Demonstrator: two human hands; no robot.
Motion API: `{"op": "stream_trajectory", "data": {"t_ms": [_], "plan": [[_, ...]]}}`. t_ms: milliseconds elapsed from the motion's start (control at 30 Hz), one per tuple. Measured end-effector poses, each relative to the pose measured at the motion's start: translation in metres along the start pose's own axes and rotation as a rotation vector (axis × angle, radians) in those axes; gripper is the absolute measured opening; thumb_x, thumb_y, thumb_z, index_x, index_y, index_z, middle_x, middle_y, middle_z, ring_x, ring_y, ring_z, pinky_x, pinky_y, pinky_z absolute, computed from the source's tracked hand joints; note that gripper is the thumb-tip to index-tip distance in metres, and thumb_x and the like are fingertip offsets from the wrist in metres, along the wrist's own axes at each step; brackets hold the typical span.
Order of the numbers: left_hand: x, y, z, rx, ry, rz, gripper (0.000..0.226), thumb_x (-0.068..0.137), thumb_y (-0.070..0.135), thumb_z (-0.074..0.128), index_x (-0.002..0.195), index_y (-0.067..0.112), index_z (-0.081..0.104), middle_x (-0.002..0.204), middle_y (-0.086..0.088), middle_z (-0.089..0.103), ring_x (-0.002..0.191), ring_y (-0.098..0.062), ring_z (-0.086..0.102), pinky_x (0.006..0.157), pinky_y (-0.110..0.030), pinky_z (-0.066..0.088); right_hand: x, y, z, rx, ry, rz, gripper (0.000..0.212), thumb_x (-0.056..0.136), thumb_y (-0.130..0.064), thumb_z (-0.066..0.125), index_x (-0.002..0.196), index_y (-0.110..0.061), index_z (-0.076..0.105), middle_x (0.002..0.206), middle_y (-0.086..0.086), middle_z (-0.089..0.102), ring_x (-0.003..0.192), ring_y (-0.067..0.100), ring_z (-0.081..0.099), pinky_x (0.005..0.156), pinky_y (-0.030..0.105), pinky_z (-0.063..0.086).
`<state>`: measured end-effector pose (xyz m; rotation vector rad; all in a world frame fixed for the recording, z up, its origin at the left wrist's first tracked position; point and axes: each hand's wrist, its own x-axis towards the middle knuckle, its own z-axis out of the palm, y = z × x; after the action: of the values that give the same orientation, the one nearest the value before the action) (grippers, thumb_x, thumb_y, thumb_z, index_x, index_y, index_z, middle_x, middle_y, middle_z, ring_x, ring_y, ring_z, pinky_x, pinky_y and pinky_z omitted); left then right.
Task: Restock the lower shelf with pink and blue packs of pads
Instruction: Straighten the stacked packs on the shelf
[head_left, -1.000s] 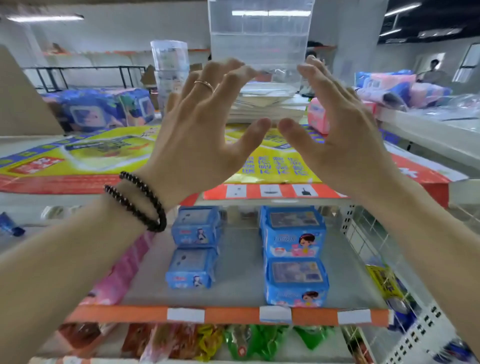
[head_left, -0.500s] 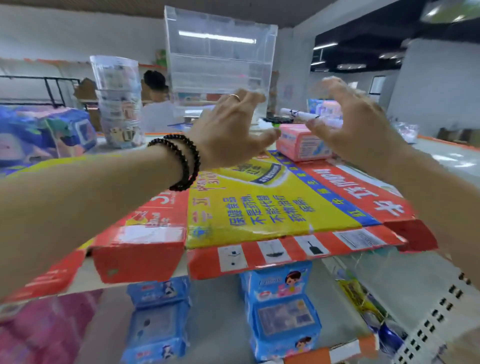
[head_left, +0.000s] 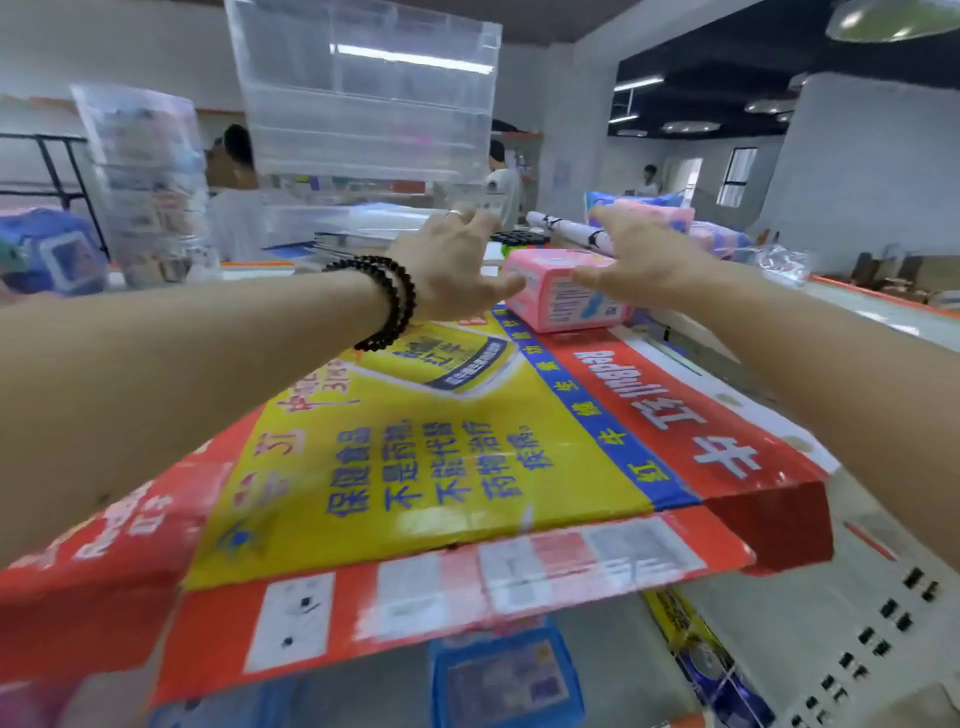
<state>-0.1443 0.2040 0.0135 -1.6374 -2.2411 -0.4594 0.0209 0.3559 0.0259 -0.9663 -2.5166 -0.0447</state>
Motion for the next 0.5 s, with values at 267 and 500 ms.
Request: {"op": "stream_trajectory", "data": {"t_ms": [267, 500], "plan": [[0.058, 0.010, 0.051, -0.108, -0.132, -0.064, 0.091, 0.074, 0.072, 0.065, 0.143, 0.016, 0.045, 0.144, -0.013, 0.049, 0.133, -0.030, 0.045, 0.110, -0.042, 0.040, 0.028, 0.042, 0.026, -0.049, -0.131, -0.101, 0.073, 0.086, -0.040, 0.070, 0.149, -0.029, 0.035, 0.150, 0.005, 0.046, 0.133, 0.025, 0.047, 0.104, 0.034, 0.041], [0.089, 0.018, 0.080, -0.451, -0.176, -0.178, 0.095, 0.055, 0.058, 0.084, 0.129, 0.016, 0.041, 0.122, -0.007, 0.062, 0.112, -0.025, 0.062, 0.097, -0.045, 0.053, 0.034, 0.057, 0.039, -0.116, -0.165, -0.113, 0.068, 0.088, -0.041, 0.062, 0.147, -0.018, 0.037, 0.153, 0.005, 0.043, 0.138, 0.024, 0.043, 0.110, 0.042, 0.040]]}}
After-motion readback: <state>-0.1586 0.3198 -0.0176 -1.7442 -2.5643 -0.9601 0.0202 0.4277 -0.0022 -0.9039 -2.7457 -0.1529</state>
